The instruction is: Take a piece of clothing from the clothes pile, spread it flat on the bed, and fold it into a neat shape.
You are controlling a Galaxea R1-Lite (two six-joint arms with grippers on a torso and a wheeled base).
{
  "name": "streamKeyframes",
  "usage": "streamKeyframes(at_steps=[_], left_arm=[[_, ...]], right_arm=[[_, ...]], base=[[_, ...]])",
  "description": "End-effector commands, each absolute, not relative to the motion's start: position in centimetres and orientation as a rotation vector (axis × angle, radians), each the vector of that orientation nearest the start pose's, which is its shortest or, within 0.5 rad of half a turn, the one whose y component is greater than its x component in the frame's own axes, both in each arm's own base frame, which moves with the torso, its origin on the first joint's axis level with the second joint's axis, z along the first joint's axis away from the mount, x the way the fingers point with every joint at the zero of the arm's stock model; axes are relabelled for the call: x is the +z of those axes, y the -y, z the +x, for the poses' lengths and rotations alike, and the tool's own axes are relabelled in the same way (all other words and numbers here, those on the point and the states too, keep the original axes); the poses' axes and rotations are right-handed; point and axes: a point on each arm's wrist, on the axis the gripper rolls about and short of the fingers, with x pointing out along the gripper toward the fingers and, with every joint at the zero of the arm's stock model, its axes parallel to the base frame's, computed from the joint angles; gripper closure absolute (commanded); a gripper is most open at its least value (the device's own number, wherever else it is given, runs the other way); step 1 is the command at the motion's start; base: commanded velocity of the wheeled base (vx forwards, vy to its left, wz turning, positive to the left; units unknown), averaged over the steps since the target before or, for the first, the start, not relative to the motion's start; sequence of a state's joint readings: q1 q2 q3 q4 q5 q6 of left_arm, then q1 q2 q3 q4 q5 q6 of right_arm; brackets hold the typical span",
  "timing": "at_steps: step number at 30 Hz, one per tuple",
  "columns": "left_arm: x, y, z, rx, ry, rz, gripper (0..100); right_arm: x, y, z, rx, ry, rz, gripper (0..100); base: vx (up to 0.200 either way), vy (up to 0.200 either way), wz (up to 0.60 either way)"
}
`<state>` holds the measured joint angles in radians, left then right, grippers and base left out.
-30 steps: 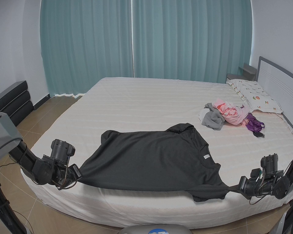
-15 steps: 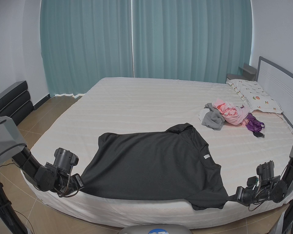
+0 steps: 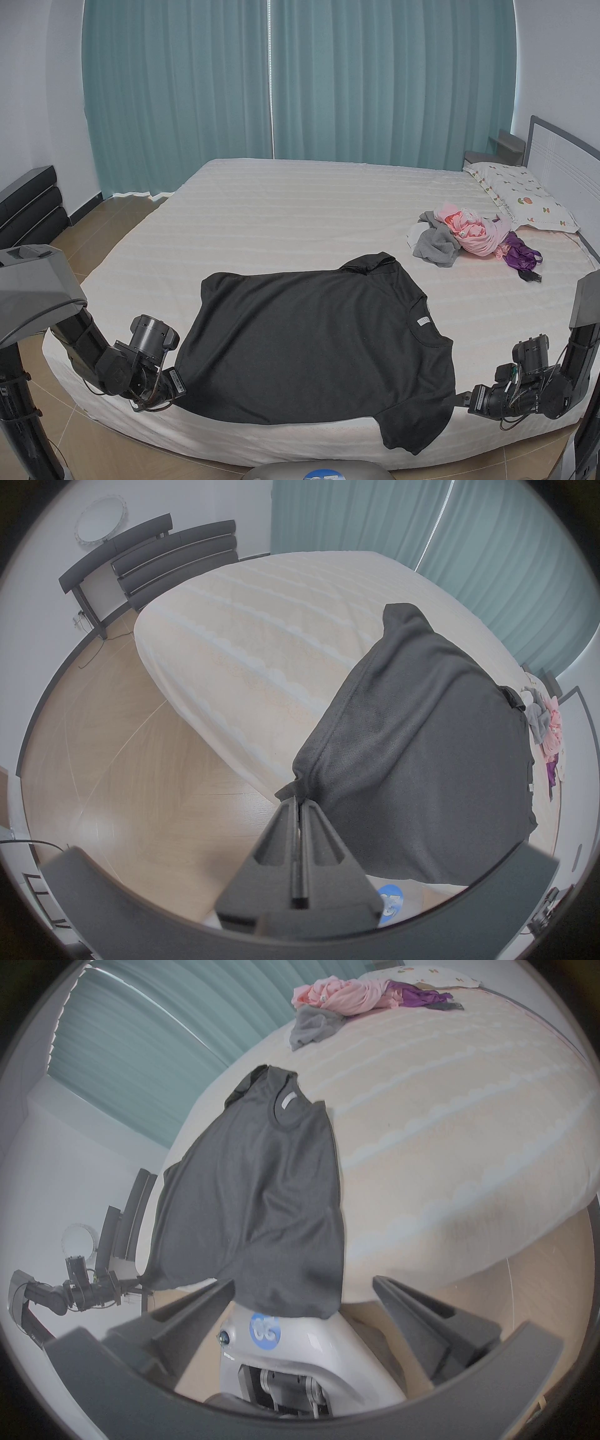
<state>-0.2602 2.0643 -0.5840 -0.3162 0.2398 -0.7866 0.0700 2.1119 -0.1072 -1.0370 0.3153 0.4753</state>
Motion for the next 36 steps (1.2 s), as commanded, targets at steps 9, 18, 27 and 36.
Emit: streamKeyframes(at_steps=[9,18,27,36], left_arm=[[-0.3,6.5,26.8,0.426,-1.069,-0.409,100],[-0.3,6.6,26.8,0.426,-1.068,-0.411,100],[-0.4,6.5,26.7,0.427,-1.072,-0.411,100],[-0.6,6.6,26.9,0.431,-1.077,-0.408,100]], right_arm=[[-4.0,-1.4,24.2,0.098,-0.962,0.575,0],[-4.5,-2.1,25.9,0.123,-0.938,0.569,0],[-4.6,-1.7,25.2,0.073,-0.949,0.561,100],[-4.1,0.3,23.7,0.009,-0.955,0.574,100]], base=[[0.000,0.000,0.00],[0.000,0.000,0.00],[0.000,0.000,0.00],[0.000,0.000,0.00]])
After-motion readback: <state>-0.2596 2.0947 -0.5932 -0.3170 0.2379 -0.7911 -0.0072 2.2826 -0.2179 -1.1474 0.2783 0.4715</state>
